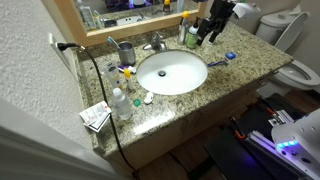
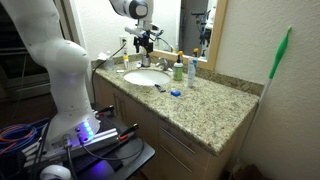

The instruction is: Take the lid from the sink and put it on the counter

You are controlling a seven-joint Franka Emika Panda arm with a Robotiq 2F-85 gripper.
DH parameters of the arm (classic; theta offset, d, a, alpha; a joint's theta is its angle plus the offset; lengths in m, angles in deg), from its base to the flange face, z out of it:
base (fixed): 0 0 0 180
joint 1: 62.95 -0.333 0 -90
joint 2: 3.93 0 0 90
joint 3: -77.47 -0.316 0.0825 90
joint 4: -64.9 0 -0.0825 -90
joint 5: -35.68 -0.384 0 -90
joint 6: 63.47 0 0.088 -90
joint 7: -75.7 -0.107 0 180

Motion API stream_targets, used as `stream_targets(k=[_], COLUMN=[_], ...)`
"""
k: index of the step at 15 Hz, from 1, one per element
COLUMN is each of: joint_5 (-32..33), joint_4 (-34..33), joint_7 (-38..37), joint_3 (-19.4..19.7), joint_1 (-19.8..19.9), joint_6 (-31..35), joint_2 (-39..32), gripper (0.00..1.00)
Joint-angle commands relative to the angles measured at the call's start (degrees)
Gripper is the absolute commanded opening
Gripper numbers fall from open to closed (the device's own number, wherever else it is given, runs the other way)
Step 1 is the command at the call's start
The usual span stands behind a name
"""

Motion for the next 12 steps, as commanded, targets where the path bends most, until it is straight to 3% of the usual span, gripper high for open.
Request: stream_targets(k=[1,5,6,10,12], joint_5=[-0.1,0.0,3.7,2.9,1.8], joint_4=[-1.5,-4.7,-6.5,-3.6,-3.3], joint_7=[0.2,0.4,-4.4,-2.7,-2.0], joint_3=[-0.9,-1.1,-1.5,-3.7,-5.0], joint_1=[1.0,1.3,1.4,0.1,0.0], joint_6=[-0.3,-0.8,-3.0,1.9,7.4], joint_2=[-2.1,-6.4,-9.1,-16.2,-19.6], gripper=[1.00,1.00,1.00,1.00,1.00])
